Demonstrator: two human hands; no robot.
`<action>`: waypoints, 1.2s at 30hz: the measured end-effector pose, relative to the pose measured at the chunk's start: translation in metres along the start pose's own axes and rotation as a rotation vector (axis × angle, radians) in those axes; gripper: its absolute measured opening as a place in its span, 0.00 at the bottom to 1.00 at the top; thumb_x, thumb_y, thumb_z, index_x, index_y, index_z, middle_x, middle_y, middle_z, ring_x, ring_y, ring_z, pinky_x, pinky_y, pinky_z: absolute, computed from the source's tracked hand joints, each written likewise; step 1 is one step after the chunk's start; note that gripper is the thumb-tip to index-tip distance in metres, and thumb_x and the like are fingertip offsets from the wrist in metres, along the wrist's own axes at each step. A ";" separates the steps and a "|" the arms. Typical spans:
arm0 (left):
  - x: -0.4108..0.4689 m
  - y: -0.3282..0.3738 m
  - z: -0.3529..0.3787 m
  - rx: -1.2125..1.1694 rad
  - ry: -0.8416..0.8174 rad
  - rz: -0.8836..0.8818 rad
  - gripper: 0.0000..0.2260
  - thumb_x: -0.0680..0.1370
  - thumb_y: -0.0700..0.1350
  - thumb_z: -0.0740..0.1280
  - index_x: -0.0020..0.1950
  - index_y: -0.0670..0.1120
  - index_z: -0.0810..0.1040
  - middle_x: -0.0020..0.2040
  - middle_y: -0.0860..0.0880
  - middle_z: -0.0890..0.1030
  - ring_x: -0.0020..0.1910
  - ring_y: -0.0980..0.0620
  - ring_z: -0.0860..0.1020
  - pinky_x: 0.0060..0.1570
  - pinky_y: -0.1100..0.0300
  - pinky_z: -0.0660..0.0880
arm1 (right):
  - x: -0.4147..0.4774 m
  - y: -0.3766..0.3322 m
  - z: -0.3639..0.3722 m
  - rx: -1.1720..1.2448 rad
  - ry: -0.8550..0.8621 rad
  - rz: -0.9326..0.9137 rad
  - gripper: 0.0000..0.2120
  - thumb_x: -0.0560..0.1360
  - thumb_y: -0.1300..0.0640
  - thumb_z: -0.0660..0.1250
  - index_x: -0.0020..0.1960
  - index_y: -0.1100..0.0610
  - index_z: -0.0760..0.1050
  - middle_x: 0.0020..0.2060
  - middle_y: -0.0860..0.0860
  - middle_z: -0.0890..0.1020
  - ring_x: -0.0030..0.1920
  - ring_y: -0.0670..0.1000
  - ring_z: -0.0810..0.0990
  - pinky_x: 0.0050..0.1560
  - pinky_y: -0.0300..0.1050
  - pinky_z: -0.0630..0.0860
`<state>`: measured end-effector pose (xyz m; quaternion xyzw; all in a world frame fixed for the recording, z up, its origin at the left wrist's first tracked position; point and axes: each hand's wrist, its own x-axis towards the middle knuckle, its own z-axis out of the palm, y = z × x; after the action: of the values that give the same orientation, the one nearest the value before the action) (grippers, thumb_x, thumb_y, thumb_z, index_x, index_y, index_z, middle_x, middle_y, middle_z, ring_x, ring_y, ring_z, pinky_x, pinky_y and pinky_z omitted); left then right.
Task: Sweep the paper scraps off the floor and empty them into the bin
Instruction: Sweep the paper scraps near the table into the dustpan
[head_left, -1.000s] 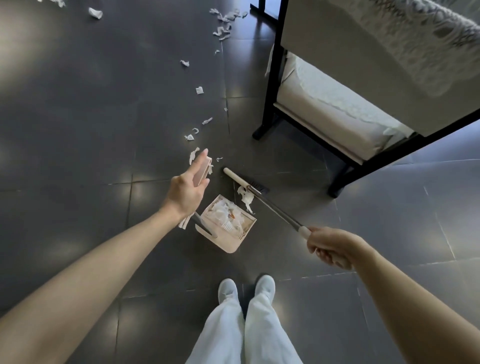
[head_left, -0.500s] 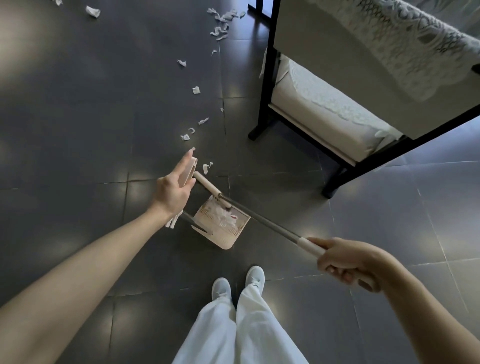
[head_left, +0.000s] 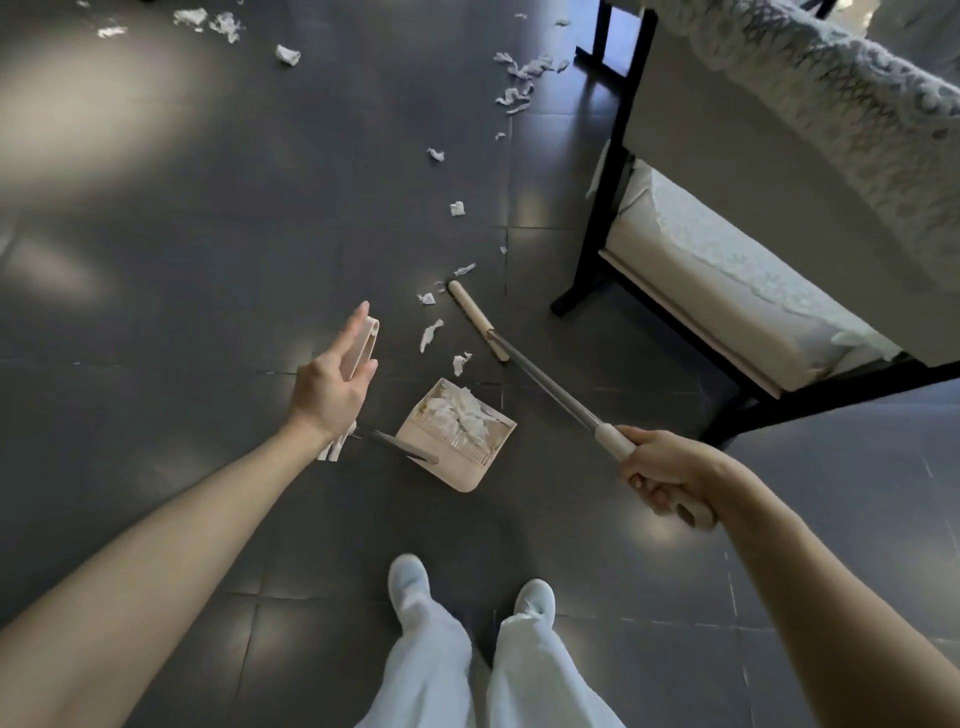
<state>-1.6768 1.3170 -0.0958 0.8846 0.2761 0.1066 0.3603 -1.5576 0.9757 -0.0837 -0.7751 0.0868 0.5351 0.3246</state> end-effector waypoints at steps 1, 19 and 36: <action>0.006 -0.006 -0.007 -0.002 0.013 -0.008 0.30 0.78 0.39 0.67 0.76 0.56 0.60 0.63 0.46 0.79 0.55 0.41 0.80 0.55 0.58 0.72 | 0.011 -0.012 0.007 -0.024 0.017 -0.003 0.32 0.72 0.70 0.61 0.71 0.44 0.67 0.23 0.52 0.70 0.18 0.48 0.66 0.21 0.35 0.66; 0.190 -0.118 -0.085 -0.004 -0.160 0.105 0.30 0.78 0.40 0.68 0.76 0.57 0.62 0.64 0.49 0.79 0.57 0.44 0.79 0.49 0.73 0.65 | 0.049 -0.167 0.220 0.323 -0.067 0.166 0.20 0.73 0.70 0.56 0.60 0.54 0.70 0.19 0.50 0.68 0.18 0.45 0.64 0.21 0.35 0.64; 0.253 -0.140 -0.112 -0.049 -0.076 0.024 0.29 0.78 0.40 0.67 0.75 0.60 0.62 0.61 0.60 0.74 0.54 0.50 0.78 0.46 0.77 0.65 | 0.068 -0.272 0.144 0.294 0.112 0.014 0.22 0.72 0.70 0.58 0.60 0.51 0.72 0.23 0.51 0.69 0.18 0.44 0.64 0.19 0.33 0.64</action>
<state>-1.5693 1.6066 -0.1158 0.8821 0.2488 0.0841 0.3910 -1.5103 1.2864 -0.0636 -0.7473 0.1875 0.4747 0.4254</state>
